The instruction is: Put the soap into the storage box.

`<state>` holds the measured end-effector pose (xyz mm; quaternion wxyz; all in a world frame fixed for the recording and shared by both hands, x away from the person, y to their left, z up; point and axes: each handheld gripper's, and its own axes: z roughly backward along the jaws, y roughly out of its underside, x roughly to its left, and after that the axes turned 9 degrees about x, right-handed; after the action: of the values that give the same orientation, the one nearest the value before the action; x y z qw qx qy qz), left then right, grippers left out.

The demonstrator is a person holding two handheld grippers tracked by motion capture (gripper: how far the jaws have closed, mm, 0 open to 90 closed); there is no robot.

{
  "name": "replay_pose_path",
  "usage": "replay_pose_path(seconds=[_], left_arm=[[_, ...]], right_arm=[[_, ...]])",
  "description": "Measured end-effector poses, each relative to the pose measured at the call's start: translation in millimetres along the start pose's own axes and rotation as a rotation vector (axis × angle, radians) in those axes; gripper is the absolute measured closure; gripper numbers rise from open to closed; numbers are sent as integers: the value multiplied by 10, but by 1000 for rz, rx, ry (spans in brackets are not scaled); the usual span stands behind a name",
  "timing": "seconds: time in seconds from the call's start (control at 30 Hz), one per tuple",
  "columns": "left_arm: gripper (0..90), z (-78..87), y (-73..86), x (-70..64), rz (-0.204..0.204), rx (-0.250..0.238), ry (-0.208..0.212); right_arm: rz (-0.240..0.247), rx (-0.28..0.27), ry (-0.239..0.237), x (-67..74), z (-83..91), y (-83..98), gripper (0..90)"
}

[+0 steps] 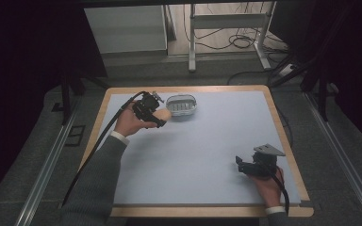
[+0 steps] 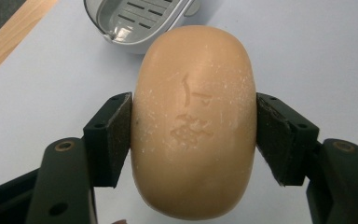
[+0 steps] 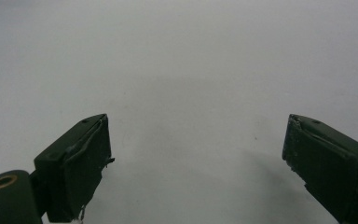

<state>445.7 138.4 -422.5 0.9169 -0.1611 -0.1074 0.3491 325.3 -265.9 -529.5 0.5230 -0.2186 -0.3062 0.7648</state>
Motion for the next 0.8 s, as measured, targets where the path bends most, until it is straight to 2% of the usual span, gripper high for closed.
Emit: replay_pose_path(seconds=[0.23,0.37,0.5,0.7,0.73,0.8], left_arm=[[327,-50,-31,69,18,5,1],[328,-56,-85,117,3,13,2],[327,-75,-150,136,16,0,1],[327,-87,-252,178,-3,18,-7],[328,-95,-261,174,8,8,-6],[327,-98,-282,187,4,10,-3]], right_arm=[[-1,0,1,0,0,0,77],[-2,1,1,0,0,0,77],[-4,2,1,-4,1,0,77],[-6,0,-2,-6,3,1,77],[-6,-1,-2,-6,3,2,77],[-5,-2,-1,-7,3,2,77]])
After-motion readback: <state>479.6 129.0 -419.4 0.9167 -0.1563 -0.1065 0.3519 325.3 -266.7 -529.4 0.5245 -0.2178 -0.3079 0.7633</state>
